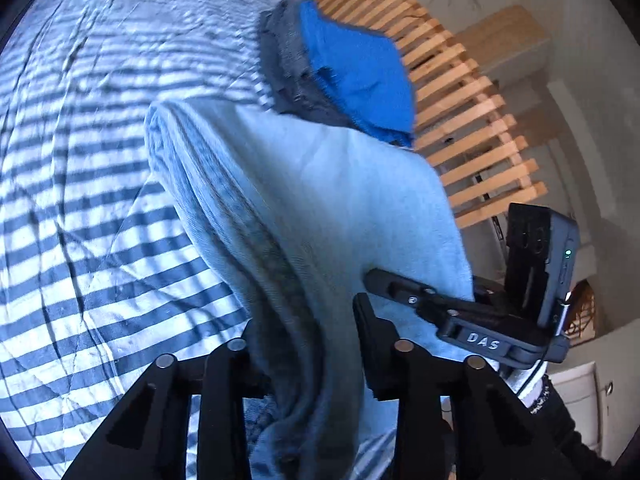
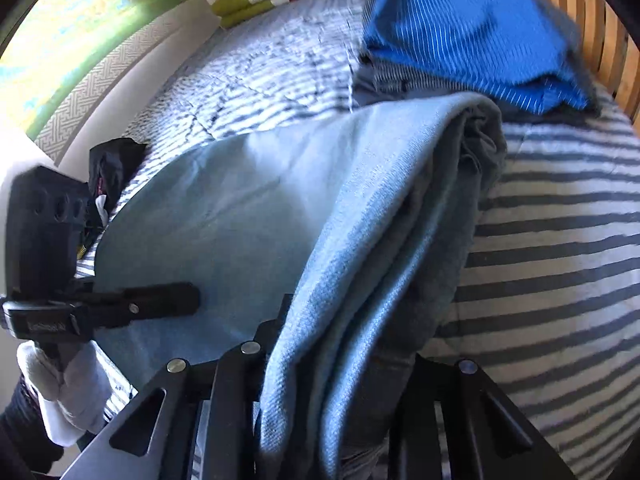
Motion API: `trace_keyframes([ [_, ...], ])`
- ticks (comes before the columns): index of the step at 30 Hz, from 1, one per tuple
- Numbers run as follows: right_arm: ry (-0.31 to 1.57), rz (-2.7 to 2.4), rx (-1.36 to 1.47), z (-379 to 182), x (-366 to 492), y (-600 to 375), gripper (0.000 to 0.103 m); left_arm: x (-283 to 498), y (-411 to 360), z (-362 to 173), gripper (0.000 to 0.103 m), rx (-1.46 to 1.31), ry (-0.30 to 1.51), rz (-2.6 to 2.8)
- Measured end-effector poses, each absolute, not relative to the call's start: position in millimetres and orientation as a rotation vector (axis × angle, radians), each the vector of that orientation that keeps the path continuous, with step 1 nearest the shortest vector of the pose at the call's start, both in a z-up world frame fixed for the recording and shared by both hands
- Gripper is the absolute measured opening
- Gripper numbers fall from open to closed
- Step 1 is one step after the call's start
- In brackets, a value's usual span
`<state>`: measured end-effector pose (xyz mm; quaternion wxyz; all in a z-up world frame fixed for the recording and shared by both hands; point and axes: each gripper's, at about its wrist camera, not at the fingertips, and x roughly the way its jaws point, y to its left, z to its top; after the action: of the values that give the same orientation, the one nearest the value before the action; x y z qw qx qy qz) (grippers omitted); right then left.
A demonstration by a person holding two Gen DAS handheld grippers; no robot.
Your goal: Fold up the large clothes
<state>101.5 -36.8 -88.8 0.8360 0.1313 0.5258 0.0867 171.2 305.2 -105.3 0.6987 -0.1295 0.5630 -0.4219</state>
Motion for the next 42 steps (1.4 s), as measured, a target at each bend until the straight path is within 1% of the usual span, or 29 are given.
trace_keyframes([
  [3,1.069,0.17,0.262,-66.5,91.3,-34.0,0.021,168.2,298.8,-87.9,0.033,-0.253,1.229,-0.985],
  [4,1.057,0.163,0.254,-61.6,89.2,-34.7,0.021,169.1,298.5,-87.9,0.035,-0.235,1.231,-0.978],
  [5,1.048,0.154,0.245,-57.6,87.2,-37.0,0.021,171.8,299.0,-90.0,0.036,-0.233,1.239,-0.964],
  [7,1.04,0.138,0.243,-54.3,82.2,-40.7,0.021,174.1,298.0,-102.4,0.044,-0.256,1.272,-0.952],
  [11,1.063,0.106,0.286,-62.3,78.5,-46.6,0.02,176.2,290.8,-125.2,0.046,-0.248,1.308,-0.918],
  [12,1.062,0.102,0.288,-65.1,81.3,-38.7,0.02,177.4,289.8,-126.8,0.049,-0.252,1.297,-0.921],
  [13,1.056,0.1,0.291,-65.2,78.6,-40.1,0.02,178.7,286.6,-127.0,0.061,-0.233,1.272,-0.914],
  [14,1.059,0.093,0.284,-65.7,79.5,-39.0,0.02,180.3,283.6,-129.0,0.07,-0.208,1.25,-0.893],
  [15,1.07,0.084,0.267,-67.1,81.0,-37.3,0.02,183.4,280.6,-134.5,0.087,-0.213,1.255,-0.878],
  [16,1.078,0.082,0.253,-71.9,82.2,-37.1,0.02,186.3,277.6,-142.8,0.094,-0.224,1.284,-0.874],
  [19,1.101,0.057,0.215,-82.0,80.7,-38.0,0.02,192.0,265.0,-164.1,0.094,-0.245,1.347,-0.875],
  [21,1.114,0.051,0.271,-90.3,81.6,-46.9,0.02,195.1,260.4,-164.7,0.098,-0.27,1.327,-0.882],
  [23,1.128,0.042,0.307,-101.4,79.7,-57.9,0.02,200.0,258.7,-168.8,0.097,-0.318,1.329,-0.899],
  [24,1.138,0.038,0.324,-107.7,79.6,-61.6,0.02,200.3,256.3,-169.2,0.09,-0.321,1.322,-0.919],
  [25,1.148,0.036,0.349,-114.9,79.2,-67.4,0.02,199.5,252.0,-171.0,0.059,-0.309,1.328,-0.931],
  [26,1.154,0.037,0.377,-120.4,77.7,-71.7,0.02,197.6,246.5,-175.2,0.041,-0.306,1.352,-0.962],
  [28,1.157,0.027,0.391,-123.4,75.0,-73.4,0.02,196.1,242.2,-180.9,0.039,-0.359,1.372,-0.966],
  [31,1.134,0.017,0.37,-115.1,69.4,-67.9,0.02,196.2,246.0,-174.5,0.026,-0.435,1.365,-0.997],
  [33,1.115,0.016,0.379,-108.3,65.6,-65.4,0.02,191.1,242.2,-157.3,0.025,-0.428,1.335,-1.04],
  [36,1.088,0.016,0.354,-96.3,59.8,-59.5,0.02,176.6,231.2,-134.5,0.024,-0.327,1.294,-1.074],
  [42,1.023,-0.003,0.338,-71.9,48.4,-60.3,0.019,158.4,215.5,-105.3,0.024,-0.289,1.214,-1.054],
])
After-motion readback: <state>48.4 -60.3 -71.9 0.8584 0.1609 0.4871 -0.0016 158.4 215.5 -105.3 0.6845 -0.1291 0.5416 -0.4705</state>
